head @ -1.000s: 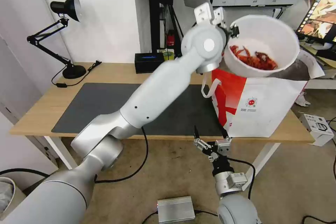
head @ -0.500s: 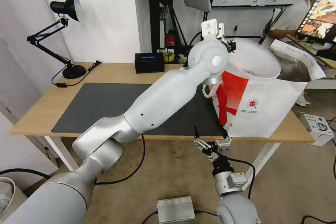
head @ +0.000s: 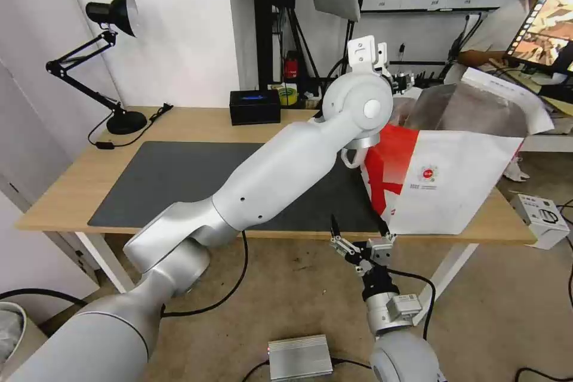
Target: Pick up the trash from the table and place it into the takeout bag.
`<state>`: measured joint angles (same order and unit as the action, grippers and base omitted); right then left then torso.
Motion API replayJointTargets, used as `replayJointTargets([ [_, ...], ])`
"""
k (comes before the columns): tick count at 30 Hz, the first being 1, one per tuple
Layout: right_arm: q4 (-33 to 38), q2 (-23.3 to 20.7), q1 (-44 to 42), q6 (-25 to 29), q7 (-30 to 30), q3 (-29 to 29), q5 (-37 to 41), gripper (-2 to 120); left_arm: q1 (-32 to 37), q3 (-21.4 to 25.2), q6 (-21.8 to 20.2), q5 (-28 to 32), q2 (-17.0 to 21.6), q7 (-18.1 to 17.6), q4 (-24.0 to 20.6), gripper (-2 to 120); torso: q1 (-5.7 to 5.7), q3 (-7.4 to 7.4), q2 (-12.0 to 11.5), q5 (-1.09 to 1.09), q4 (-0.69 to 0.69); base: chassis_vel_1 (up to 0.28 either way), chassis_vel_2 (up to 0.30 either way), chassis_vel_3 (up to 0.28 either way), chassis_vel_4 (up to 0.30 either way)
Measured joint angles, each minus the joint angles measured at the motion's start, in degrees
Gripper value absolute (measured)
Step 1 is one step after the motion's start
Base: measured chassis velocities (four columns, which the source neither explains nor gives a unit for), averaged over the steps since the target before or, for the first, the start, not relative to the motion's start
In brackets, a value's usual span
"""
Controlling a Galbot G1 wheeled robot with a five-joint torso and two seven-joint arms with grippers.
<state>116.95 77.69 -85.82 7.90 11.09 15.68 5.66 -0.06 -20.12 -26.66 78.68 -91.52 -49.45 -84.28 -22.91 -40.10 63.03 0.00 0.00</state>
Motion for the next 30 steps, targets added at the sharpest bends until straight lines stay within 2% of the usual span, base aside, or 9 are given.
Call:
replayJointTargets([
  [3,0.0,0.0,0.0,0.0,0.0,0.0,0.0,100,1.0,0.2,-0.4,-2.5,0.1,1.5,-0.4,99,-0.01,0.00,0.0,0.00,0.00,0.000,0.000,0.000,0.000],
  [7,0.0,0.0,0.0,0.0,0.0,0.0,0.0,100,3.3,0.2,-0.8,-11.5,0.2,7.8,-0.8,100,0.00,0.00,0.0,0.00,0.00,0.000,0.000,0.000,0.000],
  [9,0.0,0.0,0.0,0.0,0.0,0.0,0.0,100,5.9,-0.2,1.4,-21.2,1.1,14.6,-0.9,100,0.00,0.00,0.0,0.00,-0.01,0.000,0.000,0.000,0.000],
  [11,0.0,0.0,0.0,0.0,0.0,0.0,0.0,100,6.2,-0.2,1.8,-22.2,1.3,15.4,-1.0,100,-0.01,0.00,0.0,0.00,-0.01,0.000,0.000,0.000,0.000],
  [13,0.0,0.0,0.0,0.0,0.0,0.0,0.0,100,9.2,-0.9,8.0,-33.9,4.2,23.7,-1.1,100,0.00,-0.01,0.0,-0.01,0.01,0.000,0.000,0.000,0.000],
  [19,0.0,0.0,0.0,0.0,0.0,0.0,0.0,100,11.8,-0.1,12.2,-40.5,8.5,27.9,-2.4,100,-0.01,0.00,0.0,-0.01,-0.01,0.000,0.000,0.000,0.000],
  [21,0.0,0.0,0.0,0.0,0.0,0.0,0.0,100,13.7,0.7,14.7,-48.5,12.7,32.1,-2.7,100,0.00,0.00,0.0,-0.02,0.00,0.000,0.000,0.000,0.000],
  [24,0.0,0.0,0.0,0.0,0.0,0.0,0.0,100,15.6,2.0,16.2,-52.9,15.8,35.1,-3.0,100,-0.01,0.00,0.0,-0.02,0.01,0.000,0.000,0.000,0.000],
  [30,0.0,0.0,0.0,0.0,0.0,0.0,0.0,100,22.0,7.0,16.8,-54.8,21.7,37.1,-6.4,100,0.00,0.00,0.0,-0.02,0.00,0.000,0.000,0.000,0.000],
])
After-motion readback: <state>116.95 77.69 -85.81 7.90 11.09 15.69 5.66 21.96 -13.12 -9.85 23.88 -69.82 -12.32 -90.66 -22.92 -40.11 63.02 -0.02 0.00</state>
